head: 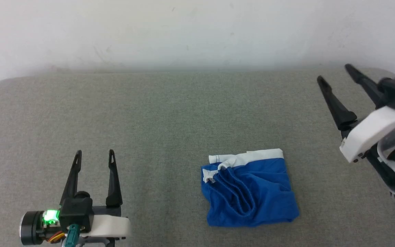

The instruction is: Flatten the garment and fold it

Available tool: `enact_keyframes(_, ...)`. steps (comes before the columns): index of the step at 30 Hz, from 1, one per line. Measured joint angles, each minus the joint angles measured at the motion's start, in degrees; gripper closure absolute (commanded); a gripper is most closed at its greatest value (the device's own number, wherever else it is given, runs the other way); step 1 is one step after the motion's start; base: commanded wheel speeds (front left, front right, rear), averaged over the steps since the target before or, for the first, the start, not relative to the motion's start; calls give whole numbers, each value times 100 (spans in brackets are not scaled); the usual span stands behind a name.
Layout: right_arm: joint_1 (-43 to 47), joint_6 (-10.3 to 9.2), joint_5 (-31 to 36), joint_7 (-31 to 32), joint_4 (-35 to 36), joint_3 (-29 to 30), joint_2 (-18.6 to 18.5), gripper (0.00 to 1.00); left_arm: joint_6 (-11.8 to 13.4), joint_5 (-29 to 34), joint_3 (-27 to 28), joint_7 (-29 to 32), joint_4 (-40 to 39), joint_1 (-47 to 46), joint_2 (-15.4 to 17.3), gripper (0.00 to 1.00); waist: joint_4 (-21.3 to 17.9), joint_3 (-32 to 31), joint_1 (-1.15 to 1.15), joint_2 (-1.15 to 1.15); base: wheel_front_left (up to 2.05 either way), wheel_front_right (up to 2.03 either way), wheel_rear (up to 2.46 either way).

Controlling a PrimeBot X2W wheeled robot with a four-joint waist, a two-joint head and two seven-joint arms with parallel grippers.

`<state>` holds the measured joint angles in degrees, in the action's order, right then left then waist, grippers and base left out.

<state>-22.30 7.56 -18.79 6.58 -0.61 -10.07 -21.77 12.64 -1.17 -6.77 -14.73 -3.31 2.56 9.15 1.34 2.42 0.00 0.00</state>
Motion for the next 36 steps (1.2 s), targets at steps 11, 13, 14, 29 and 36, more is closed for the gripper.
enact_keyframes(11,-466,-2,-2783,3373,-416,-1829,-1333,0,1,0,45,0,-52,-12,-45,0,83,224,0,0,0,0,0)
enact_keyframes(13,-465,-2,-3053,3555,-498,-2093,-1448,0,1,0,45,0,-62,-38,-55,0,94,290,0,0,0,0,0)
enact_keyframes(14,-465,-2,-3136,3582,-558,-2203,-1470,0,1,0,45,0,-66,-61,-60,0,100,325,0,0,0,0,0)
enact_keyframes(29,-753,-2,-3635,2948,-2095,-3027,-787,0,-46,45,-40,0,-65,-502,-157,0,310,948,0,0,0,0,0)
enact_keyframes(36,-965,4,-3749,2420,-2164,-3444,-900,100,-23,45,-23,0,-52,-513,-165,0,333,1006,0,0,0,0,0)
